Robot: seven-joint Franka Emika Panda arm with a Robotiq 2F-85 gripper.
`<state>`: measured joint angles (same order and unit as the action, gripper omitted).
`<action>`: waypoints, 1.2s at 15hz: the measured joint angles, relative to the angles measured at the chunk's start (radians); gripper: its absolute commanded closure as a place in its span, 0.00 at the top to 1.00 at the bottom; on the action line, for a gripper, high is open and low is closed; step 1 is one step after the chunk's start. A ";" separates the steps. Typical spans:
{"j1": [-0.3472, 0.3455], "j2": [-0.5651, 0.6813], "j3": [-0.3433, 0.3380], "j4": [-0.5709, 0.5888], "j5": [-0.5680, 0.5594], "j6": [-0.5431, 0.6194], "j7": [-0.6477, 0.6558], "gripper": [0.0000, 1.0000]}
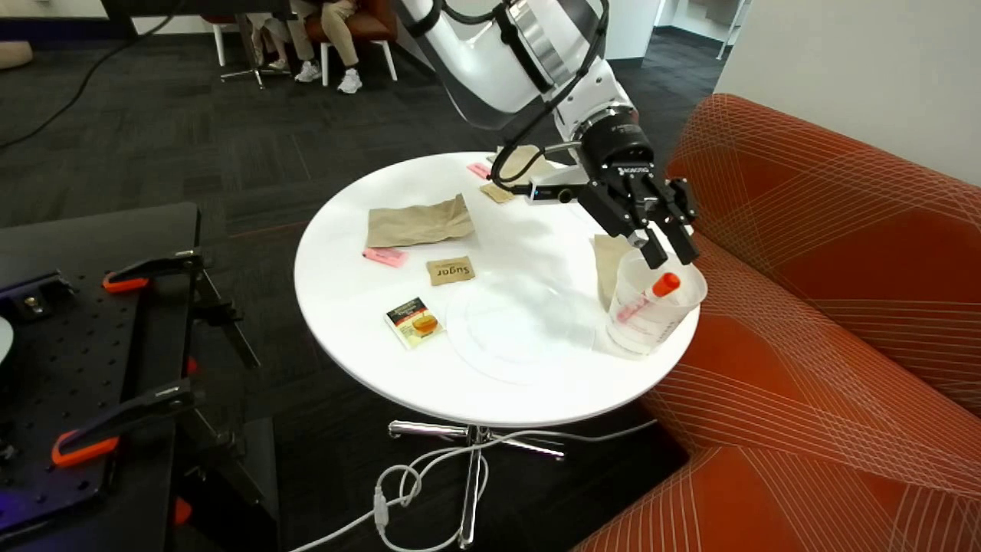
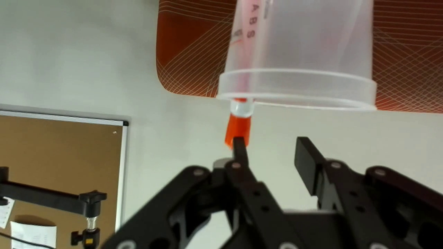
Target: Put the red marker inside the clear cup
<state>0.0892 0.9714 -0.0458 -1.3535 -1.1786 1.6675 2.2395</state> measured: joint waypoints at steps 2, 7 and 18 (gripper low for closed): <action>0.000 0.002 -0.001 0.011 0.001 0.000 0.000 0.90; 0.004 -0.005 -0.003 0.028 0.001 -0.002 0.004 1.00; 0.010 -0.152 -0.008 0.009 0.001 -0.009 0.007 1.00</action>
<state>0.0992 0.8197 -0.0538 -1.3446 -1.1777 1.6589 2.2460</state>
